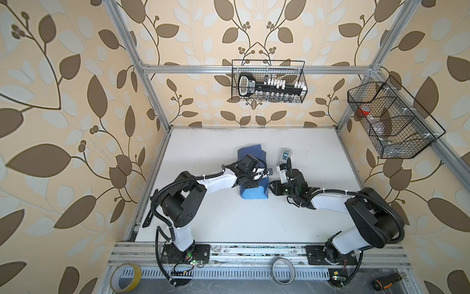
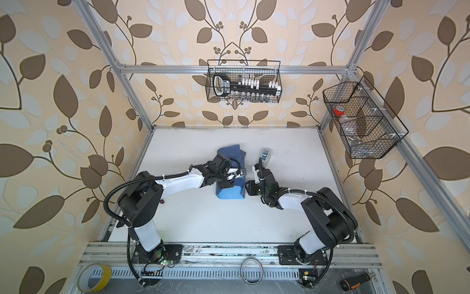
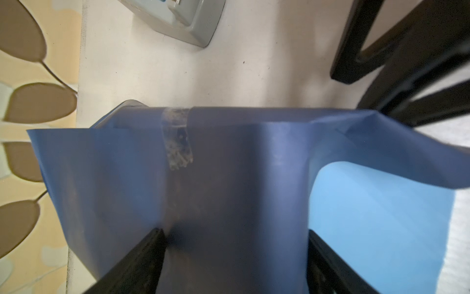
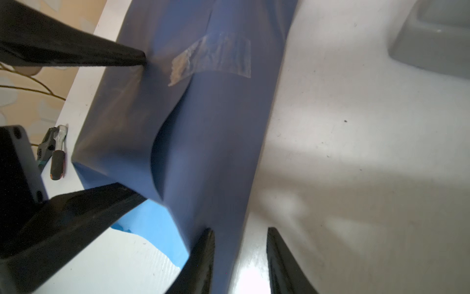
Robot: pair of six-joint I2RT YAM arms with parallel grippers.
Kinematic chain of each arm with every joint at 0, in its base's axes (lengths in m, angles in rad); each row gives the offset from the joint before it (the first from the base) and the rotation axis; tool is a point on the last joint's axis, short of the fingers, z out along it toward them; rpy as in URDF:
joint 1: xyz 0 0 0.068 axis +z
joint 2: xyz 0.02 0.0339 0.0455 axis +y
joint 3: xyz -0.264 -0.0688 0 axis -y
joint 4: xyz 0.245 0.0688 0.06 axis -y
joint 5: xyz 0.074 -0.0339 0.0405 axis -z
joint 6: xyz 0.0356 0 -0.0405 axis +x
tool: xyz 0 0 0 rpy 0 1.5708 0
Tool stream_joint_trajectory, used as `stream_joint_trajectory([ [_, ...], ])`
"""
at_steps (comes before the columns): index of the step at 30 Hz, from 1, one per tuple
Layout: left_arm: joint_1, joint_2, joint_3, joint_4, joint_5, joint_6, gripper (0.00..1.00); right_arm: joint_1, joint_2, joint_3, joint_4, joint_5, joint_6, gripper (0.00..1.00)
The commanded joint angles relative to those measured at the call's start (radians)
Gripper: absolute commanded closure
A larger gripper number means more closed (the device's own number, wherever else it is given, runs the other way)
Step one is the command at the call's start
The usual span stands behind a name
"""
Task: Wrap a gift box in wrapping paper
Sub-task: Fold the wrapping paper for the gift box.
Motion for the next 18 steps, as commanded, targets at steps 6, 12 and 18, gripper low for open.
stream_joint_trajectory([
  [6,0.006,0.029,-0.026,-0.012,0.004,0.051,0.16,-0.001,0.008,-0.037,0.038,-0.028,0.006,0.64],
  [12,0.006,0.037,-0.054,0.011,-0.012,0.070,0.16,0.004,0.044,-0.045,0.123,-0.068,0.068,0.65],
  [18,0.004,0.041,-0.060,0.006,-0.011,0.063,0.17,0.004,0.079,-0.046,0.194,-0.095,0.122,0.66],
])
